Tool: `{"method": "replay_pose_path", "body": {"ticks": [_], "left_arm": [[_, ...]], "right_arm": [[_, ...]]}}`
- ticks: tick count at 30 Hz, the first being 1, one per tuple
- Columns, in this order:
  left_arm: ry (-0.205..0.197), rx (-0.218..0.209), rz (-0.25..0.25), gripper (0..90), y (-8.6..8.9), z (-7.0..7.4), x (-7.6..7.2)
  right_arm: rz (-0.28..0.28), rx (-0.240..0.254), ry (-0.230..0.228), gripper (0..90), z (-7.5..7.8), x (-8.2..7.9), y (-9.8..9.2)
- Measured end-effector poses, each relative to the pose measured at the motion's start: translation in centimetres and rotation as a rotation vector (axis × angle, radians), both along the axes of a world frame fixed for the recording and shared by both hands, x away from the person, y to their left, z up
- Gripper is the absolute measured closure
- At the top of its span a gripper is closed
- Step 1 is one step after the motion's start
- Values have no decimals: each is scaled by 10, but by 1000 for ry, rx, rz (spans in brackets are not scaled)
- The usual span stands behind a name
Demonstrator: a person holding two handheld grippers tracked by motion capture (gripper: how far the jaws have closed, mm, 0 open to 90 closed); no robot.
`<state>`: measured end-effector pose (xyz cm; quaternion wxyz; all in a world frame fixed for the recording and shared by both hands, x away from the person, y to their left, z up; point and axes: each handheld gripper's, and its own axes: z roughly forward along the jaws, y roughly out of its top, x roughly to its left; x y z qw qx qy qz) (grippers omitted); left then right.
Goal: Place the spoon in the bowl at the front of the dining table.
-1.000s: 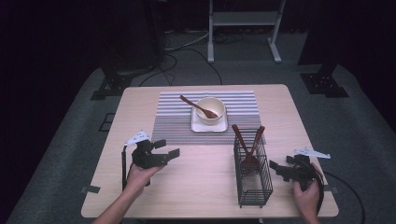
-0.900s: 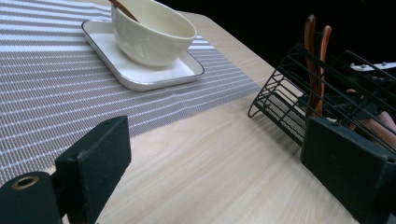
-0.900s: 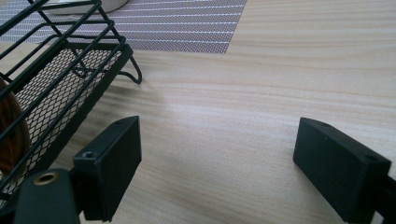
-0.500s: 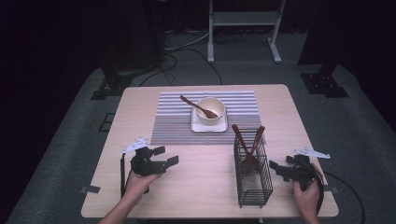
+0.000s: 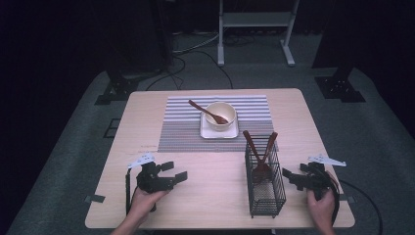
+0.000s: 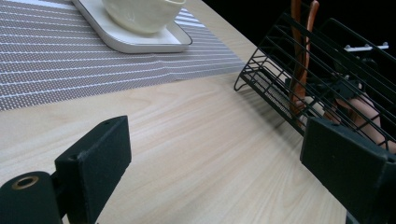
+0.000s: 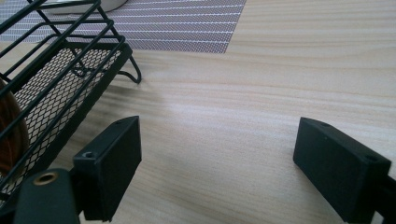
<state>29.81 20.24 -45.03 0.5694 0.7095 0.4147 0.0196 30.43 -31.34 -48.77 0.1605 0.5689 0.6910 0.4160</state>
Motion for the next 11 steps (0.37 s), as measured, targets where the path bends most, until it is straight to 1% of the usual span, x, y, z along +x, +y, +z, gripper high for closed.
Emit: {"method": "replay_pose_path", "body": {"ticks": [2, 3, 6, 11], "left_arm": [[5, -7, -7, 79, 0, -1, -3], [8, -1, -12, 79, 0, -1, -5], [-1, -2, -13, 79, 1, -2, -11], [9, -18, 8, 80, 2, -5, -17]], "right_arm": [[0, -1, 0, 140, 0, 0, 0], [0, -1, 0, 140, 0, 0, 0], [0, -1, 0, 140, 0, 0, 0], [-1, 5, 1, 140, 0, 0, 0]]}}
